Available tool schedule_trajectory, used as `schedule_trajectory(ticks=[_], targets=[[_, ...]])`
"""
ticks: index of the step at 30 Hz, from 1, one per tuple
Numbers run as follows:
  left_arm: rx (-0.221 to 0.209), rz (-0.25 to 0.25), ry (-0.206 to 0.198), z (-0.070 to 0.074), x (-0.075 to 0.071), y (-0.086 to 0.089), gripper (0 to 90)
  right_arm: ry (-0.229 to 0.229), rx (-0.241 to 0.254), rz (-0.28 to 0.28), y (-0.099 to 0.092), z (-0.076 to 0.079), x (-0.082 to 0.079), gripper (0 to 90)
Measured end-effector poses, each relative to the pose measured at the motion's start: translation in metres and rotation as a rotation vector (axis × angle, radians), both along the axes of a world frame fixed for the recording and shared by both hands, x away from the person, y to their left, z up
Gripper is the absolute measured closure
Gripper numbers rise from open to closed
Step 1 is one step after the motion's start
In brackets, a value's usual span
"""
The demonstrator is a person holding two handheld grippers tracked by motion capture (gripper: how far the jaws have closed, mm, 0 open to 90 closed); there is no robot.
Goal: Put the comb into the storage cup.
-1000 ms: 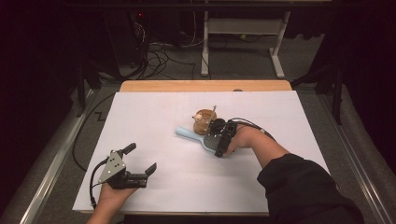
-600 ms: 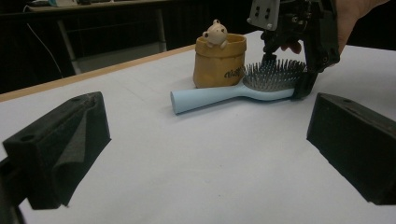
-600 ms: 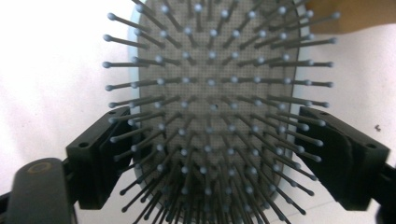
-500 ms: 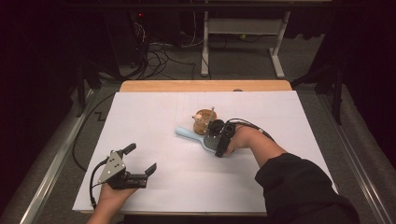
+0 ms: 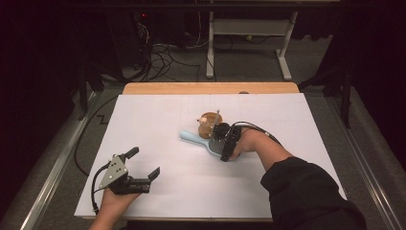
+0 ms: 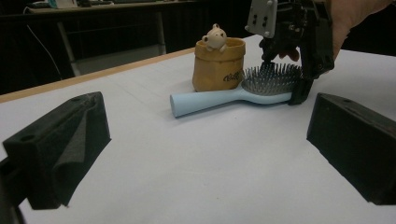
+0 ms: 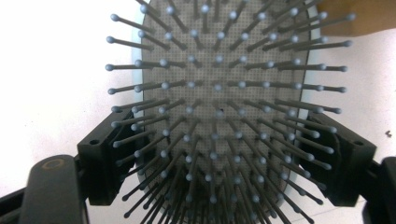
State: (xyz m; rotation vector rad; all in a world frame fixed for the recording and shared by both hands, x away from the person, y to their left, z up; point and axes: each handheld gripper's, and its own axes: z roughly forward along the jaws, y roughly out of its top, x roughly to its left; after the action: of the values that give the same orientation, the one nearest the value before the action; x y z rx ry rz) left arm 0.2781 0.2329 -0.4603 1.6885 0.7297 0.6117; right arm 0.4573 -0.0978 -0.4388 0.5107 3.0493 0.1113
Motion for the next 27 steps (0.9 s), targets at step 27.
schedule_trajectory(ticks=[27], targets=[[0.010,-0.007,0.002,-0.001,-0.001,-0.006,0.3,-0.001,0.035,-0.039,-0.009,0.012,-0.019,21.2]])
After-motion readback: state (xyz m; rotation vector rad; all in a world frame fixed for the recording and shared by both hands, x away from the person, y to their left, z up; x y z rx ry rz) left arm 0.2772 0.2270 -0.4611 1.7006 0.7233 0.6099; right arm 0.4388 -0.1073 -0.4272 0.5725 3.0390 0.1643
